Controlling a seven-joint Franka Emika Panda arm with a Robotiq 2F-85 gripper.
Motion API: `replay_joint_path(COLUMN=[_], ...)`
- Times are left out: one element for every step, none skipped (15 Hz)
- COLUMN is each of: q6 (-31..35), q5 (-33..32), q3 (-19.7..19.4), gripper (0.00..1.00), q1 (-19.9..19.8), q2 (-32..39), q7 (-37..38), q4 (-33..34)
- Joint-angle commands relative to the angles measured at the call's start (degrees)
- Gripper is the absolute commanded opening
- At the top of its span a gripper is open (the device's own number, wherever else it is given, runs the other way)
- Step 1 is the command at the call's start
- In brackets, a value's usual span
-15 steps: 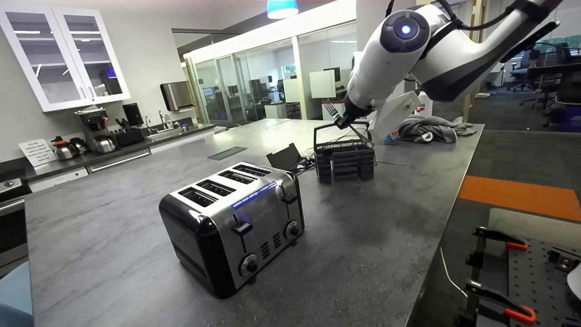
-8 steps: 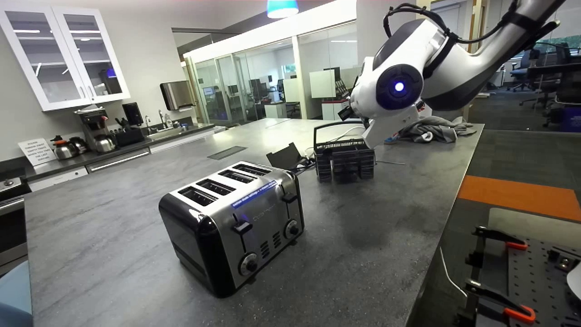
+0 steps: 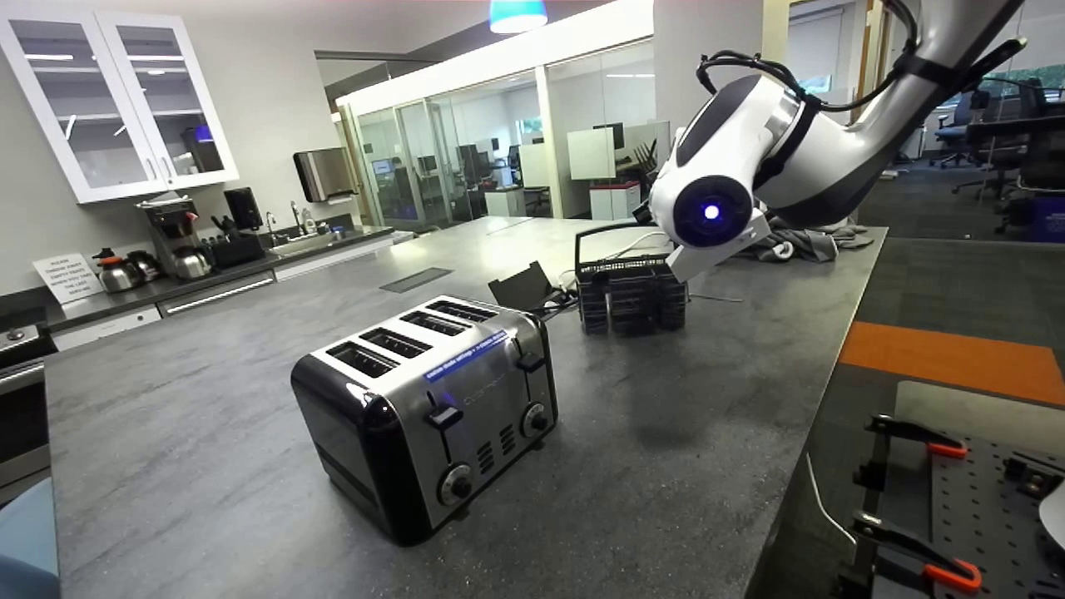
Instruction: Put the fork closest to you in the gray basket
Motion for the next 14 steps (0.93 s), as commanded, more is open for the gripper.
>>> replay_joint_path(q6=[-0.74,-0.89,-0.25,-1.44,-2.51,-2.9,-3.79,-4.95,-6.38,-6.59,-7.13,-7.92,-5.56,-6.0], q5=[-1.43,-5.34,-9.26,-12.96,-16.7,-20.35,-23.47,-24.87,-23.54,-21.09,-19.26,-16.12,-19.12,-17.7], q3=[-1.98,-2.25,-2.57,-2.67,-2.86,-3.25,-3.65,-4.14,-4.64,-5.25,-5.66,-5.89,-5.87,-6.12], gripper=[0.02,0.02,0.02,0.02,0.02,0.02,0.02,0.02,0.02,0.02,0.02,0.02,0.07,0.07], q1=[2.36,2.58,2.7,2.84,2.91,2.83,2.73,2.6,2.47,2.24,2.11,2.18,2.35,2.25], q2=[-0.01,-0.05,-0.21,0.18,0.56,0.8,1.18,1.66,2.19,2.51,2.98,3.58,2.8,3.1], q7=[2.32,6.63,10.28,13.36,16.65,20.33,24.22,28.54,31.87,34.16,36.33,37.11,34.0,35.06], q4=[-0.36,-1.07,-1.68,-2.23,-2.85,-3.45,-3.94,-4.11,-3.98,-3.76,-3.55,-3.13,-3.54,-3.54])
